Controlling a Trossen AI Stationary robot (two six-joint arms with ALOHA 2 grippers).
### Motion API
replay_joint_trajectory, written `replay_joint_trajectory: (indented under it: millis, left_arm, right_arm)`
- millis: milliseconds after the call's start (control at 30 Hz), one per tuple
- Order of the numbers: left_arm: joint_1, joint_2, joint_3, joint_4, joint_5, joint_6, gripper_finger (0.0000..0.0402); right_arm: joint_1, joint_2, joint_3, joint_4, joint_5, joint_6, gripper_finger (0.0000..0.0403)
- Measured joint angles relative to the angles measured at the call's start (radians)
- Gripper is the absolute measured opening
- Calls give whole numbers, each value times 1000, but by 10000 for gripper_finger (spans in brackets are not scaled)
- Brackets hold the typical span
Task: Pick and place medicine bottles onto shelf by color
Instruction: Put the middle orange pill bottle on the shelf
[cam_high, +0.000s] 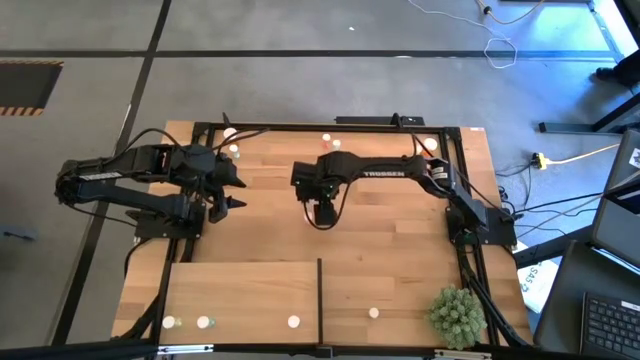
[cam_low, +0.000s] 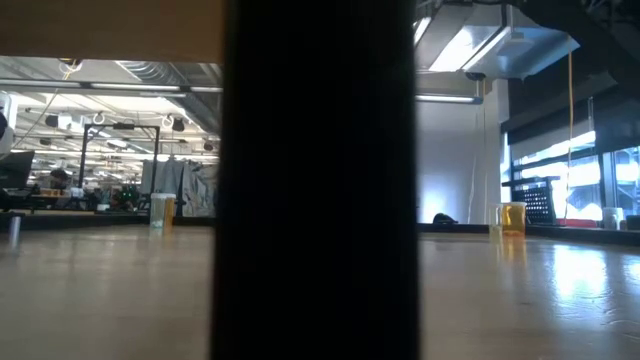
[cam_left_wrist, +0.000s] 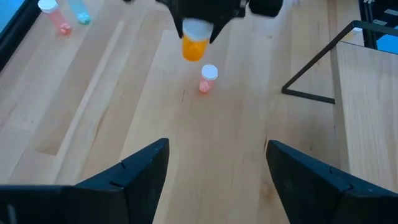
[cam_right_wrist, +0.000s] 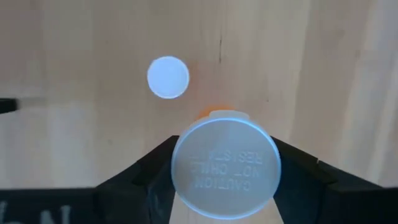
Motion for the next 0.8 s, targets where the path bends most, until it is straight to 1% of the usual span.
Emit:
replay_joint_trajectory:
  millis: [167, 333, 433, 533, 667, 800]
  left_arm:
    - [0, 0, 0, 0, 0, 0, 264]
    - [0, 0, 0, 0, 0, 1, 264]
    - [0, 0, 0, 1, -26, 17, 264]
    - [0, 0, 0, 1, -56, 25, 264]
    - [0, 0, 0, 3, -74, 26, 264]
    - [0, 0, 0, 5, -78, 31, 264]
  right_arm:
    - [0, -1, 147, -95, 0, 6, 205]
    - [0, -1, 297, -193, -2, 26, 210]
    - [9, -28, 286, -169, -3, 24, 215]
    - [26, -34, 297, -175, -4, 24, 210]
    - [51, -34, 302, -150, -4, 18, 206]
    - [77, -34, 302, -154, -3, -4, 215]
